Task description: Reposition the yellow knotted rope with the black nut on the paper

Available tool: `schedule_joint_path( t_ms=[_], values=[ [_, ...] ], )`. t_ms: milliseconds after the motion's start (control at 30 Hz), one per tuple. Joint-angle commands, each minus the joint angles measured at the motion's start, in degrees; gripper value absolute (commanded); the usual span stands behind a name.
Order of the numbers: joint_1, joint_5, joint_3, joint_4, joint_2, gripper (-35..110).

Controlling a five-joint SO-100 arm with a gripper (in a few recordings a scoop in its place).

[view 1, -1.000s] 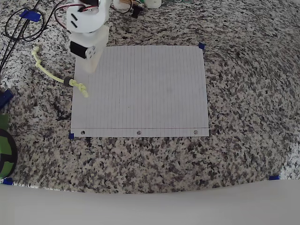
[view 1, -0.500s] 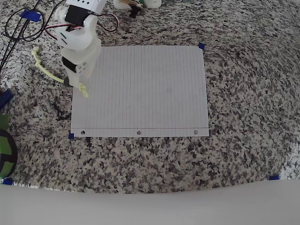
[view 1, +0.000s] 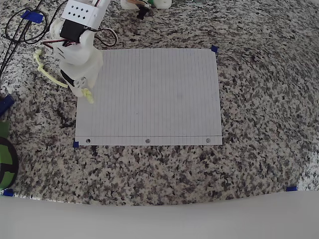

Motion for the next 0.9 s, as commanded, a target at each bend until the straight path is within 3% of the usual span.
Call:
schedule_joint_path(
  t_ms=[0, 567, 733, 867],
  values=[
    [0.70, -0.44, -2.72, 0.70, -0.35, 35],
    [0.53, -0.44, -4.83, -1.85, -4.31, 34],
    [0.53, -0.35, -4.83, -2.02, -4.39, 0],
    [0.79, -0.18, -4.83, -1.32, -4.22, 0]
  ],
)
